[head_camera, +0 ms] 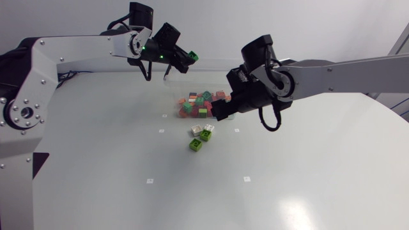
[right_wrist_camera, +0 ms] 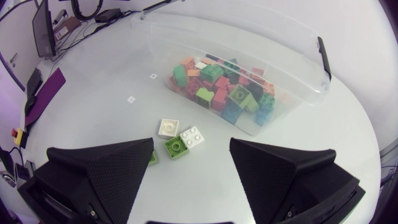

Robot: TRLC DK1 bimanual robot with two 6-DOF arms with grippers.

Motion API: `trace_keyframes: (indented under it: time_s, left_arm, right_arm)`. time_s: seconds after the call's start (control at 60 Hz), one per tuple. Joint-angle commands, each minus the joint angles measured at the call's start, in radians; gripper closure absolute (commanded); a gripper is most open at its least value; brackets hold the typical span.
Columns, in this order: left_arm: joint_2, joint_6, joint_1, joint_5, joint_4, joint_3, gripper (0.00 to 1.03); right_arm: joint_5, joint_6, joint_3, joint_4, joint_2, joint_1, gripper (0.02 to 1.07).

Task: Place the duplo bricks in the container

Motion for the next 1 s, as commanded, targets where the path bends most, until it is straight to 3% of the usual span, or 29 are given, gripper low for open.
trace_keyframes:
  time_s: [0.0, 0.117, 0.2, 0.283, 0.367, 0.617, 0.75, 0.983]
  left_arm:
    - [0.056, -0.027, -0.002, -0.015, 0.004, 0.059, 0.67]
    - [0.085, -0.038, 0.002, -0.035, 0.002, 0.093, 0.58]
    - [0.088, -0.041, 0.002, -0.041, 0.001, 0.099, 0.43]
    - [0.082, -0.042, 0.002, -0.046, 0.001, 0.098, 0.18]
    - [0.068, -0.042, 0.002, -0.048, 0.001, 0.090, 0.08]
    - [-0.057, -0.036, 0.010, -0.048, 0.015, -0.040, 0.05]
    - [-0.183, -0.032, 0.016, -0.049, 0.140, -0.221, 0.05]
    - [-0.343, -0.007, 0.044, -0.048, 0.215, -0.441, 0.05]
  right_arm:
    - [0.008, -0.016, -0.013, 0.013, 0.066, 0.017, 0.18]
    - [0.035, -0.005, 0.010, 0.010, 0.122, 0.046, 0.18]
    - [0.058, -0.005, 0.019, 0.010, 0.154, 0.066, 0.18]
    - [0.095, -0.011, 0.037, 0.027, 0.211, 0.078, 0.18]
    - [0.100, -0.021, 0.060, 0.043, 0.249, 0.075, 0.18]
    - [0.138, -0.056, 0.148, 0.048, 0.335, 0.069, 0.18]
    - [0.176, -0.051, 0.204, 0.040, 0.381, 0.066, 0.18]
    - [0.207, -0.022, 0.280, -0.004, 0.430, 0.060, 0.18]
